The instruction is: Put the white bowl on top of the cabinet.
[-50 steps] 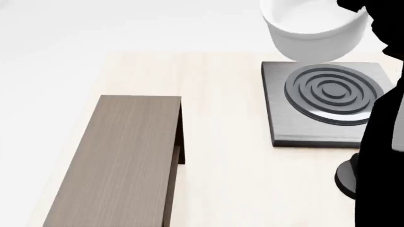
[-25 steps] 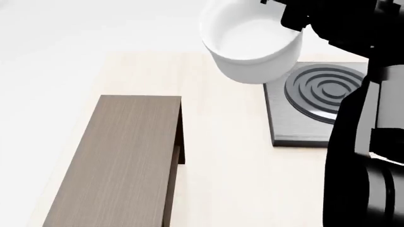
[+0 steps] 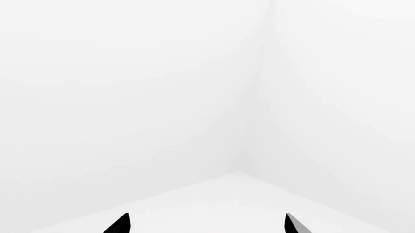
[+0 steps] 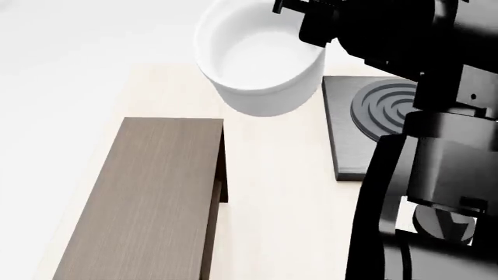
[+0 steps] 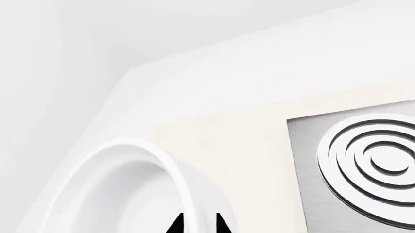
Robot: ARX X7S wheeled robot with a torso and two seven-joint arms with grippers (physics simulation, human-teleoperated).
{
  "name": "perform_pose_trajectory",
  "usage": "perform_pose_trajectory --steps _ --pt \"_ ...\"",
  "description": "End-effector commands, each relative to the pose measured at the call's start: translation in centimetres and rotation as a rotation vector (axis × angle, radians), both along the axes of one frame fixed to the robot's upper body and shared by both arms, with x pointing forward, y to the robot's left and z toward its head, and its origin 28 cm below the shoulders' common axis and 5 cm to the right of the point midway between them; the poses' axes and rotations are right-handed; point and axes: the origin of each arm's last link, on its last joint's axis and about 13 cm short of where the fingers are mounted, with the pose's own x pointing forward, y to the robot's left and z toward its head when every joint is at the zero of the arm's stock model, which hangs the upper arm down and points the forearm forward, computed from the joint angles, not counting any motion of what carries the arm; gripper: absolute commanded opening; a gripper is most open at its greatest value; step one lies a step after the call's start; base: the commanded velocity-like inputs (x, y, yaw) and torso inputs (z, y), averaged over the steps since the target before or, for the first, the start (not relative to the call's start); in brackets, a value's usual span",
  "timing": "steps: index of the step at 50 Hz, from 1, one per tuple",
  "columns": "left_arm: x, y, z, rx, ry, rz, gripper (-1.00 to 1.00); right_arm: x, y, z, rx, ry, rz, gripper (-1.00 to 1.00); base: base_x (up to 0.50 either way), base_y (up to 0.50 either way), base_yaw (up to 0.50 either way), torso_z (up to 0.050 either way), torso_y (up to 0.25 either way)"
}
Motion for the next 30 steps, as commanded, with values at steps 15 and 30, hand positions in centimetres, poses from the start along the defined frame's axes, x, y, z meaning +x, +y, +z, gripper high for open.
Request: perform_pose_trajectory --steps 15,30 --pt "0.1 0.0 -0.1 -0.005 0.004 -0.001 1.00 -4.1 2.3 2.4 0.033 -0.096 0.154 -1.00 0.00 0.00 0.00 0.000 0.001" --pt "0.1 0.0 -0.2 -0.004 0.005 0.002 1.00 -6.1 3.2 2.1 0.080 -0.039 0.235 -1.00 0.00 0.00 0.00 0.000 0.001"
